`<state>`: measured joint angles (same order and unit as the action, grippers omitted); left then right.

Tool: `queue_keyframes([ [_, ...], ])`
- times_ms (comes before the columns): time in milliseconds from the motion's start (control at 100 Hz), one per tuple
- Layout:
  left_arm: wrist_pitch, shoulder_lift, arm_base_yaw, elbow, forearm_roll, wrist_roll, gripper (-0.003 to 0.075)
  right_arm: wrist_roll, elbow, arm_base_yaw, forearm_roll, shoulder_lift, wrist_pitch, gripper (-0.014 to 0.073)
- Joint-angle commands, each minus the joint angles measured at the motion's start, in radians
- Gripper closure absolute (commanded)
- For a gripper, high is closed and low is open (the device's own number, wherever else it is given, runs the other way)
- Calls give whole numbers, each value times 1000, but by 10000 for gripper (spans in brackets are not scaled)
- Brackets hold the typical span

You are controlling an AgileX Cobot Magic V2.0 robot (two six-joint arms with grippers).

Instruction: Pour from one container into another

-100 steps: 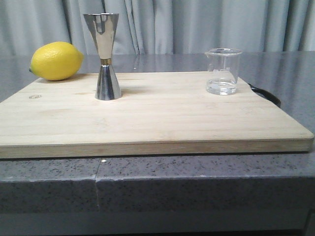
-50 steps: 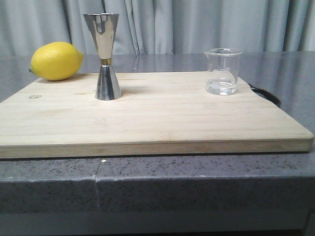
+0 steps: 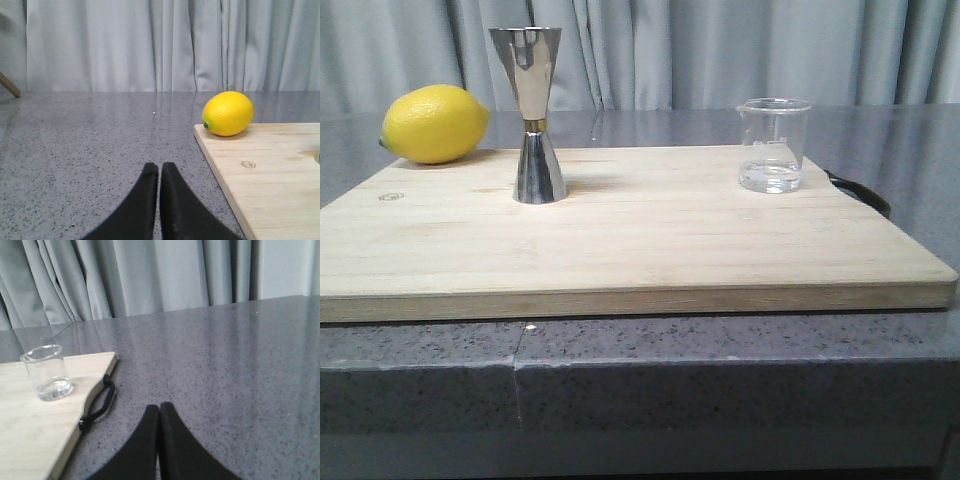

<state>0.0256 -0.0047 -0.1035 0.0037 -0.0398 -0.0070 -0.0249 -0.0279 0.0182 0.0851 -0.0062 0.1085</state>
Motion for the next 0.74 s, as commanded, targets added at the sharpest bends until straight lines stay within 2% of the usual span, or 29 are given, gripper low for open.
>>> queue_keyframes([
  [0, -86, -24, 1, 36, -1, -5, 739, 3, 56, -7, 4, -21, -215, 655],
  [30, -86, -24, 1, 36, -1, -5, 739, 3, 72, -7, 4, -21, -237, 655],
  [70, -86, -24, 1, 36, -1, -5, 739, 3, 62, -9, 4, -21, -184, 655],
  [730, -86, -24, 1, 36, -1, -5, 739, 3, 67, -9, 4, -21, -205, 655],
])
